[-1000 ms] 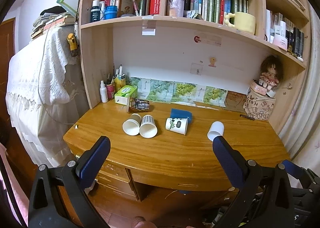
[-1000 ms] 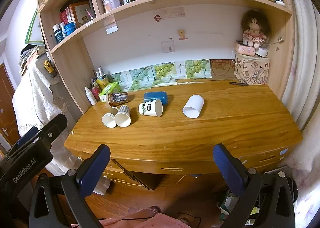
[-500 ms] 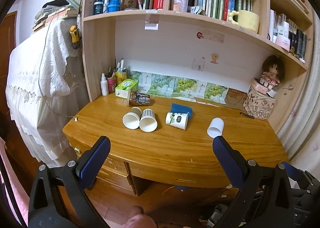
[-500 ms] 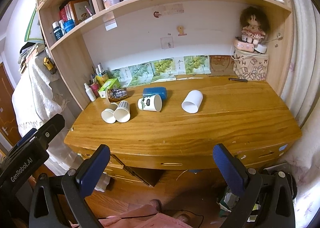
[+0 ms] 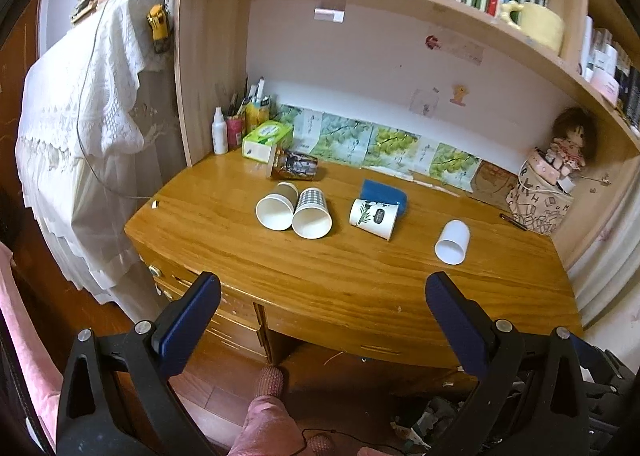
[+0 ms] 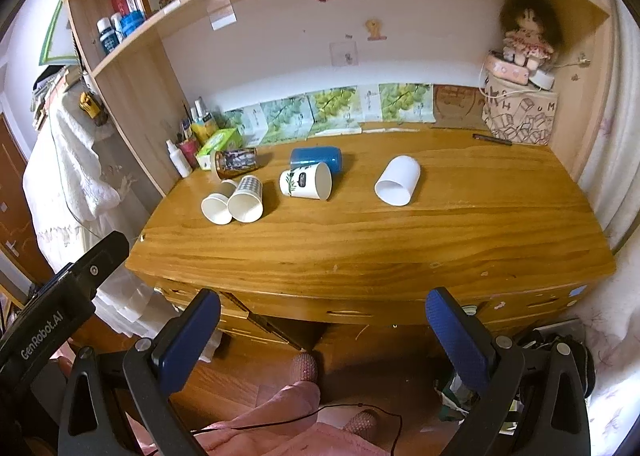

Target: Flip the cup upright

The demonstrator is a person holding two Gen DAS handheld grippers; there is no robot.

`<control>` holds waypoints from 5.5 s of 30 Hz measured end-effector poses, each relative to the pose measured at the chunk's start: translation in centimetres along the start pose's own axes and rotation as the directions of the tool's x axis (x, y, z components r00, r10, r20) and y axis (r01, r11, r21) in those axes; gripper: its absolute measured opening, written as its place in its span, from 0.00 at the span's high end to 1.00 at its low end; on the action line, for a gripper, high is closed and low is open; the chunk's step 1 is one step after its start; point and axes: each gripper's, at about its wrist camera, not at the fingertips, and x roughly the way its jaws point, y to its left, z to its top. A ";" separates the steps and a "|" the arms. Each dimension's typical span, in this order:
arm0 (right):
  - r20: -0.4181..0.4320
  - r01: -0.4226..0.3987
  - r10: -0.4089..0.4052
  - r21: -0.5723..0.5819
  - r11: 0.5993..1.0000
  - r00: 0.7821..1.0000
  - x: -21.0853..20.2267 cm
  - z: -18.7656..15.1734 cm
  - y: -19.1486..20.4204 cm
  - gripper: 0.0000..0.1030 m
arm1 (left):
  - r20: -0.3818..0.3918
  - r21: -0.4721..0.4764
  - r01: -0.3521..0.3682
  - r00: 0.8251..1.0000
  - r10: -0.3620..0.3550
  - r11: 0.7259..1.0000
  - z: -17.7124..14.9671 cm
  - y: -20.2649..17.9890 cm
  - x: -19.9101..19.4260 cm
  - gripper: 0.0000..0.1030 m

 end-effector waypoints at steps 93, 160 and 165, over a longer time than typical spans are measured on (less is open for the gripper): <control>-0.335 -0.175 0.558 0.720 0.671 0.759 35.0 9.1 6.4 0.00 | -0.893 0.002 0.099 0.448 -0.042 0.995 10.7 9.1 43.1 0.31; -0.060 0.013 0.045 0.731 0.683 0.997 14.1 -1.2 -7.5 0.00 | -0.592 0.781 0.570 0.806 -0.012 -0.255 1.3 -18.5 23.5 0.34; -0.078 0.058 -0.011 0.642 0.765 0.997 13.6 -1.2 -8.5 0.00 | -0.607 0.731 0.552 0.795 -0.013 -0.401 -1.2 -19.9 23.2 0.34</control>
